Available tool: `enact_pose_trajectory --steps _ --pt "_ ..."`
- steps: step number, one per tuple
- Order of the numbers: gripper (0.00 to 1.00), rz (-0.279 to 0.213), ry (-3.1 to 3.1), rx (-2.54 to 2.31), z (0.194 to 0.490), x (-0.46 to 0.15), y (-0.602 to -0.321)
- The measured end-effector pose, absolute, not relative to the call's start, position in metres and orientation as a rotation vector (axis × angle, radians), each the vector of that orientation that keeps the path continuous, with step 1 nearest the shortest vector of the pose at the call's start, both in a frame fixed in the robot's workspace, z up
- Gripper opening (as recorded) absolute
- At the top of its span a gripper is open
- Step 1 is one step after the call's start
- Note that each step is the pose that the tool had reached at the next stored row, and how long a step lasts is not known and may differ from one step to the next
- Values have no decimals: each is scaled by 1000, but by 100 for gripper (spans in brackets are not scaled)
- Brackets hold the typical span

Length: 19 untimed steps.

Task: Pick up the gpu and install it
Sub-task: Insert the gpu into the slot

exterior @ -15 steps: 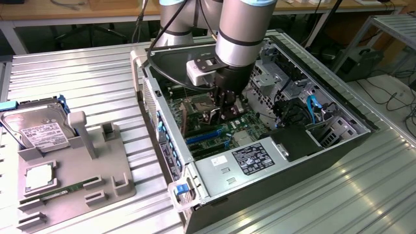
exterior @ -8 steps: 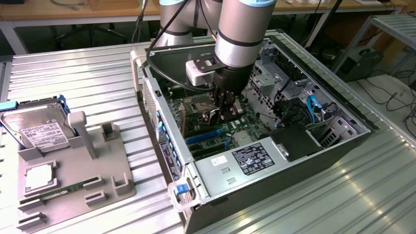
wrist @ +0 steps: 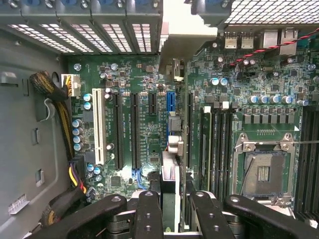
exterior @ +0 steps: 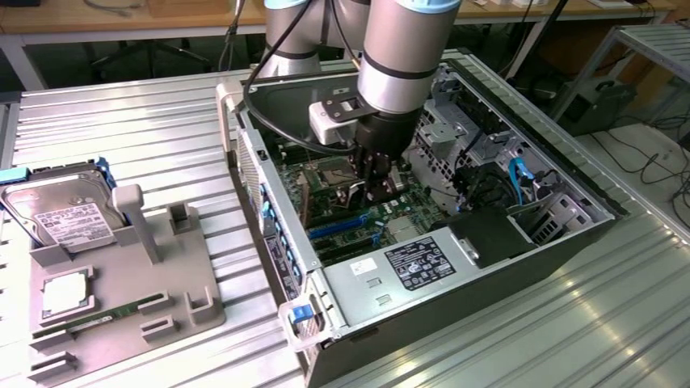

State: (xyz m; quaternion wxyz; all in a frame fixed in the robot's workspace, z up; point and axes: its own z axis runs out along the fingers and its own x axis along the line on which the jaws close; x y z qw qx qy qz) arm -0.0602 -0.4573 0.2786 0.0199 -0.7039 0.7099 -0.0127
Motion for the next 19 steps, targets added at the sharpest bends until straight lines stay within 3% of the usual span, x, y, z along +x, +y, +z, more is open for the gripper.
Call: enact_pose_trajectory --steps 19 --pt "27 -36 2204 -2186 266 -72 -458"
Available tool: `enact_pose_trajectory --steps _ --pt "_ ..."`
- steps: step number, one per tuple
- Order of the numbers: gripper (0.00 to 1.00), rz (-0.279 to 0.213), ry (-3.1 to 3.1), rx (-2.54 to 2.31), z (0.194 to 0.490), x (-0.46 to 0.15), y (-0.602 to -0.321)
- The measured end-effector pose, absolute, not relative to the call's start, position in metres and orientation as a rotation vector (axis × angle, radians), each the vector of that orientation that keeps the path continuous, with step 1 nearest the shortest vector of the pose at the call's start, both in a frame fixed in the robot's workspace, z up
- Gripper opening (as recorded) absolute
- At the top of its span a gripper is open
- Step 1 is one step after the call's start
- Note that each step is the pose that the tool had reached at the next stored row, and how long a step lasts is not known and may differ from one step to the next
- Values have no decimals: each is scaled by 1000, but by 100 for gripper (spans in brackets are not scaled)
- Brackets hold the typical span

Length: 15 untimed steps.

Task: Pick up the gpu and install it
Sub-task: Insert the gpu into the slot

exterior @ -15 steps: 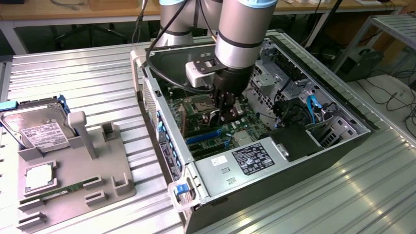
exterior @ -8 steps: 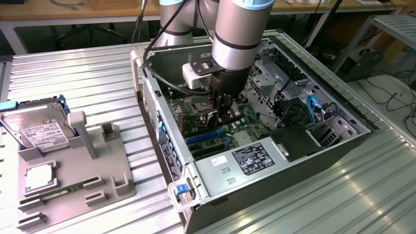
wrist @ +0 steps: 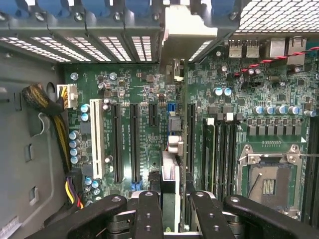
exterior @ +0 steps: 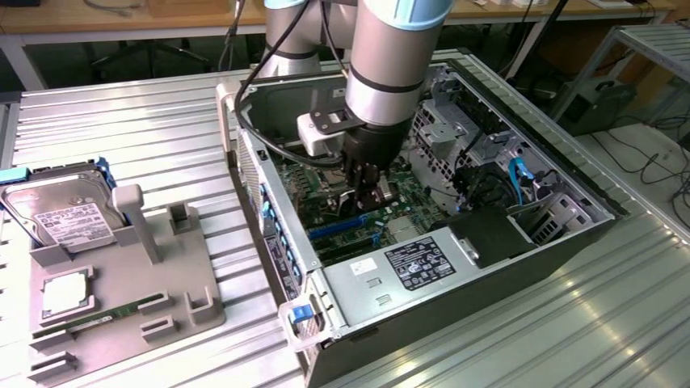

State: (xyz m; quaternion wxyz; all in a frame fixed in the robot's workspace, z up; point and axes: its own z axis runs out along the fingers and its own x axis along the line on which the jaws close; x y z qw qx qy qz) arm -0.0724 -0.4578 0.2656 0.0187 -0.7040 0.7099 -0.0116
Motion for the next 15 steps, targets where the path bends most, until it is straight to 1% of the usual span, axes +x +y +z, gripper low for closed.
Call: enact_pose_trajectory --steps 3,15 --pt "27 -24 2210 -2192 263 -73 -458" --pt "27 -19 2212 -2194 261 -72 -458"
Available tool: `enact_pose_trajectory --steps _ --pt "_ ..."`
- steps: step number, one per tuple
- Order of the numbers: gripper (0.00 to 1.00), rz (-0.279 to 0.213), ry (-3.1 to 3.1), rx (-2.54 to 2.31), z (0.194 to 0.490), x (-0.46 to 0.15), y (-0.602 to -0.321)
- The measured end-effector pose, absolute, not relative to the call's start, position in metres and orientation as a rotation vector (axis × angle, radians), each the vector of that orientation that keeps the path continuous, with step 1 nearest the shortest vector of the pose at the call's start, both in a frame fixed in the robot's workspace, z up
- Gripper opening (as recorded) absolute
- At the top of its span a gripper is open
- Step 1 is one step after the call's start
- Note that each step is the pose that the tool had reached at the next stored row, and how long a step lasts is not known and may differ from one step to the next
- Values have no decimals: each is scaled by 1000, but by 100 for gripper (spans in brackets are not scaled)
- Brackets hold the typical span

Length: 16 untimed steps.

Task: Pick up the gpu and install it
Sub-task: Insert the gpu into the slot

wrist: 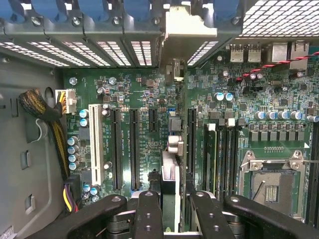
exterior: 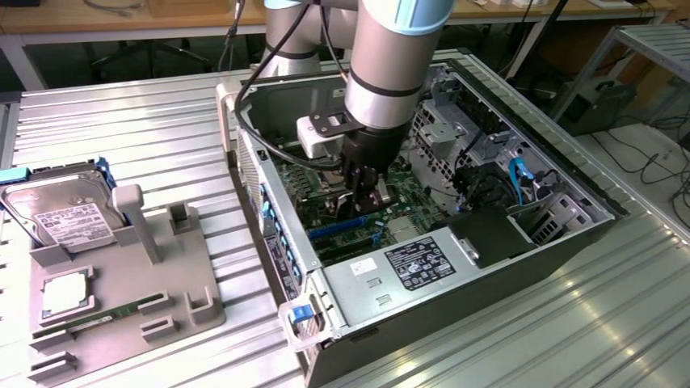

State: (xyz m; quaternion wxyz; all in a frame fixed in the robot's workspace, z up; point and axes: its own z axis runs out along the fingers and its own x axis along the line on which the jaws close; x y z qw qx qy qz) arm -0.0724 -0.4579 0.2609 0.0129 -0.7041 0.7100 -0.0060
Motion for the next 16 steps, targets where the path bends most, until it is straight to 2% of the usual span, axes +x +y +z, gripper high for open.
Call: enact_pose_trajectory --steps 16 --pt "27 -12 2215 -2197 257 -74 -459"
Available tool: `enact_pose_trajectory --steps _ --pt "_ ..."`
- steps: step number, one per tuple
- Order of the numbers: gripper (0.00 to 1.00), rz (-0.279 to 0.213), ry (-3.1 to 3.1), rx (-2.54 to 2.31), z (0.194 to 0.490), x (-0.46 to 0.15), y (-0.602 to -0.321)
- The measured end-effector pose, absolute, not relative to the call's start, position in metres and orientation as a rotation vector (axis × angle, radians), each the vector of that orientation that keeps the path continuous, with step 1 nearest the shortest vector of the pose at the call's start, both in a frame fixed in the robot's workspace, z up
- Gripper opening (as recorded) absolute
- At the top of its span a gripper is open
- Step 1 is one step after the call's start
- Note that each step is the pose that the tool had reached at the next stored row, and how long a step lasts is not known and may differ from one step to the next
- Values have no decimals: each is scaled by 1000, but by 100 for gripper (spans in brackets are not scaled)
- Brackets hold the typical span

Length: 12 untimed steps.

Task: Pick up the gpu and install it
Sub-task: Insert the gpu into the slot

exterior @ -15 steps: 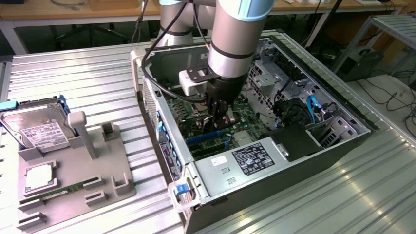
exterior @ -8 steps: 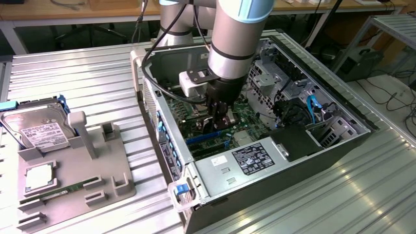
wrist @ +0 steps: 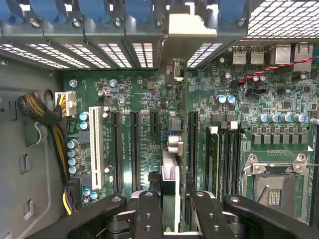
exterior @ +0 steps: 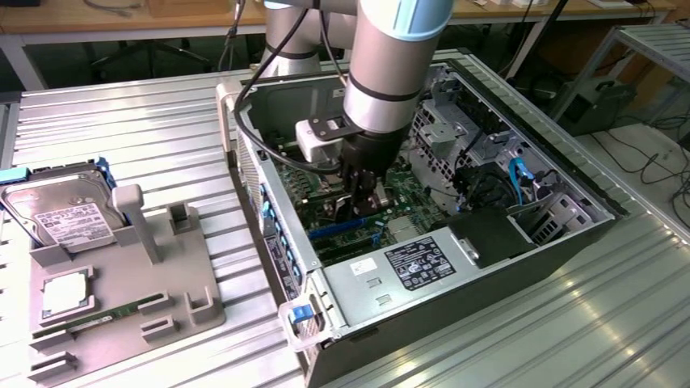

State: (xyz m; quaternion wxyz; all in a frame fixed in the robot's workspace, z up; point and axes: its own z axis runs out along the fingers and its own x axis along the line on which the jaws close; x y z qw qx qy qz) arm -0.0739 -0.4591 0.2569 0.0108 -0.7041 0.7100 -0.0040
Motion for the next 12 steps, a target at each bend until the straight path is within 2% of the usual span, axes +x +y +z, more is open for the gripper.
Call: enact_pose_trajectory --steps 12 --pt "27 -11 2216 -2197 254 -75 -461"
